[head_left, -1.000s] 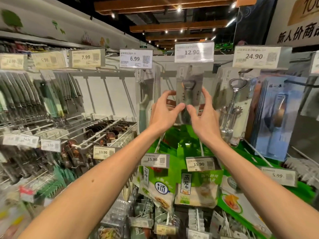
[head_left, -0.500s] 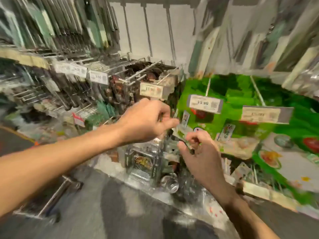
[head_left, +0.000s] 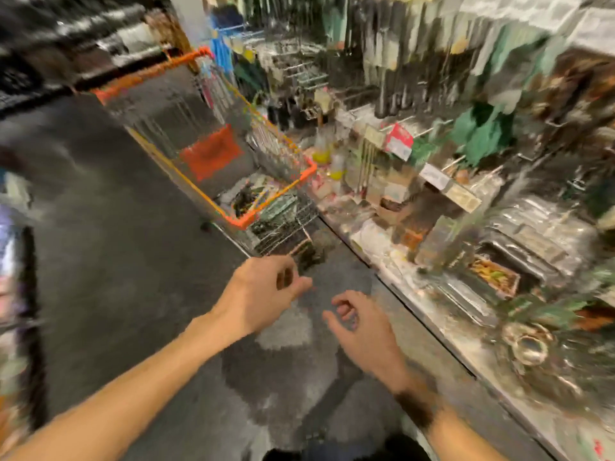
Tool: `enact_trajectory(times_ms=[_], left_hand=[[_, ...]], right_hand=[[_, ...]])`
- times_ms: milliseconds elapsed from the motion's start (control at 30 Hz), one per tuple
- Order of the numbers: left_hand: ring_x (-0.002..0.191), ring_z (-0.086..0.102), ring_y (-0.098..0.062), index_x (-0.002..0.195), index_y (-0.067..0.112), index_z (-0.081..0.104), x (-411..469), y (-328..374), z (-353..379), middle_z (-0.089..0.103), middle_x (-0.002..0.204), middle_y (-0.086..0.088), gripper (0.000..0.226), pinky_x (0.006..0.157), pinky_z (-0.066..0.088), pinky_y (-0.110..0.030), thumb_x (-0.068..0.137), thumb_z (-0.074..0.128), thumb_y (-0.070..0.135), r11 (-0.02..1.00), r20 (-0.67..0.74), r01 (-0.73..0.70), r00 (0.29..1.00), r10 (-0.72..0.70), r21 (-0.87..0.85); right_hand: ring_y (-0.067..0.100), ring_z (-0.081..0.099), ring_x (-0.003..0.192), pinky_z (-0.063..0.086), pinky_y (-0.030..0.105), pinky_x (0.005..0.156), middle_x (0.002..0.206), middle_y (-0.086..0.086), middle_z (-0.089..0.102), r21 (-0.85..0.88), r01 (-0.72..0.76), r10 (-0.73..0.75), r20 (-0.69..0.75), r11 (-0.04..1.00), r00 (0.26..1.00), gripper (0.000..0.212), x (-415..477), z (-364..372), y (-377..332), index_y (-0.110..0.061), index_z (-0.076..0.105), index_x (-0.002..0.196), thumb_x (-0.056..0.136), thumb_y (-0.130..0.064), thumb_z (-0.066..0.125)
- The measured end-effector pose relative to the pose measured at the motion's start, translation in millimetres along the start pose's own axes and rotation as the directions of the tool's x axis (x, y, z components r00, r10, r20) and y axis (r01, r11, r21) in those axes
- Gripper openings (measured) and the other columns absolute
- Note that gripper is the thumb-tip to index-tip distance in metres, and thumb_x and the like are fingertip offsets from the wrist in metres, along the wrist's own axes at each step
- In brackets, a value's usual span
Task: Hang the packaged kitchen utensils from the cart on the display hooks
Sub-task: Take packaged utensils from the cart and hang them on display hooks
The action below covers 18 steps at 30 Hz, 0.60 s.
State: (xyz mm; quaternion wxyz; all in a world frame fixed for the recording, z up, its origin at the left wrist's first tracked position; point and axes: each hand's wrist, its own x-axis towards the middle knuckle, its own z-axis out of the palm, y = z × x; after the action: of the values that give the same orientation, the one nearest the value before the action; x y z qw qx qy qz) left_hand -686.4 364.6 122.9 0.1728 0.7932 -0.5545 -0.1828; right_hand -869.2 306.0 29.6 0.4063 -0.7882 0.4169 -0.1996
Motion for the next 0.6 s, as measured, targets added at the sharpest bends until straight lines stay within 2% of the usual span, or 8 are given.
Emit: enact_trajectory(times_ms=[100,233,367,467,533,600], left_hand=[[0.059,0.049,-0.003,0.082,0.023,0.07,20.8,-58.1,-14.3,0.06,0.063,0.007,0.018,0.062,0.035,-0.024,0.088,0.067,0.04,0.997,-0.018,0.074,0.997,-0.074,-0.036],[0.064,0.054,-0.01,0.085,0.021,0.071,60.2,-128.0,-28.8,0.064,0.066,0.006,0.011,0.068,0.044,-0.03,0.087,0.068,0.031,0.973,-0.071,0.18,0.979,-0.192,-0.147],[0.063,0.057,-0.006,0.08,0.026,0.069,113.1,-193.8,-35.3,0.066,0.067,0.007,0.007,0.068,0.045,-0.028,0.087,0.069,0.027,0.931,-0.097,0.28,0.946,-0.309,-0.233],[0.075,0.064,-0.015,0.081,0.029,0.069,158.8,-238.9,-41.4,0.069,0.075,0.005,0.007,0.073,0.049,-0.031,0.088,0.07,0.027,0.9,-0.077,0.345,0.923,-0.376,-0.265],[0.079,0.064,-0.017,0.088,0.022,0.073,191.1,-266.1,-48.1,0.065,0.074,0.008,0.004,0.075,0.047,-0.029,0.089,0.071,0.025,0.891,-0.076,0.369,0.913,-0.4,-0.265],[0.08,0.064,-0.016,0.094,0.02,0.073,223.1,-290.2,-55.9,0.064,0.075,0.011,0.008,0.075,0.046,-0.027,0.091,0.069,0.026,0.872,-0.044,0.399,0.903,-0.427,-0.283]], right_hand=[[0.01,0.058,0.077,0.044,0.027,0.073,0.08,-0.008,0.062,-0.095,0.054,-0.044,0.104,0.994,0.994,0.028,40.9,48.0,-28.3,-0.026,0.066,0.084,0.082,-0.051,0.054],[0.012,0.059,0.081,0.047,0.032,0.077,0.084,-0.006,0.062,-0.122,0.095,-0.064,0.235,0.988,0.97,0.019,106.4,93.9,-57.0,-0.025,0.066,0.087,0.085,-0.044,0.063],[0.01,0.053,0.07,0.051,0.037,0.076,0.071,-0.011,0.054,-0.044,0.02,-0.008,0.263,0.999,0.965,0.015,185.0,138.6,-72.4,-0.027,0.062,0.085,0.082,-0.041,0.065],[0.01,0.046,0.061,0.052,0.041,0.069,0.058,-0.013,0.046,0.015,0.004,-0.007,0.216,1.0,0.976,0.018,248.6,172.4,-76.6,-0.021,0.063,0.077,0.078,-0.039,0.063],[0.01,0.048,0.059,0.05,0.038,0.066,0.057,-0.012,0.049,0.026,-0.029,0.023,0.208,0.999,0.978,0.013,293.5,189.0,-82.7,-0.021,0.064,0.077,0.082,-0.032,0.068],[0.013,0.059,0.067,0.05,0.034,0.068,0.066,-0.009,0.062,-0.026,-0.093,0.096,0.248,0.995,0.964,0.01,334.5,202.6,-91.5,-0.022,0.065,0.081,0.087,-0.029,0.066]])
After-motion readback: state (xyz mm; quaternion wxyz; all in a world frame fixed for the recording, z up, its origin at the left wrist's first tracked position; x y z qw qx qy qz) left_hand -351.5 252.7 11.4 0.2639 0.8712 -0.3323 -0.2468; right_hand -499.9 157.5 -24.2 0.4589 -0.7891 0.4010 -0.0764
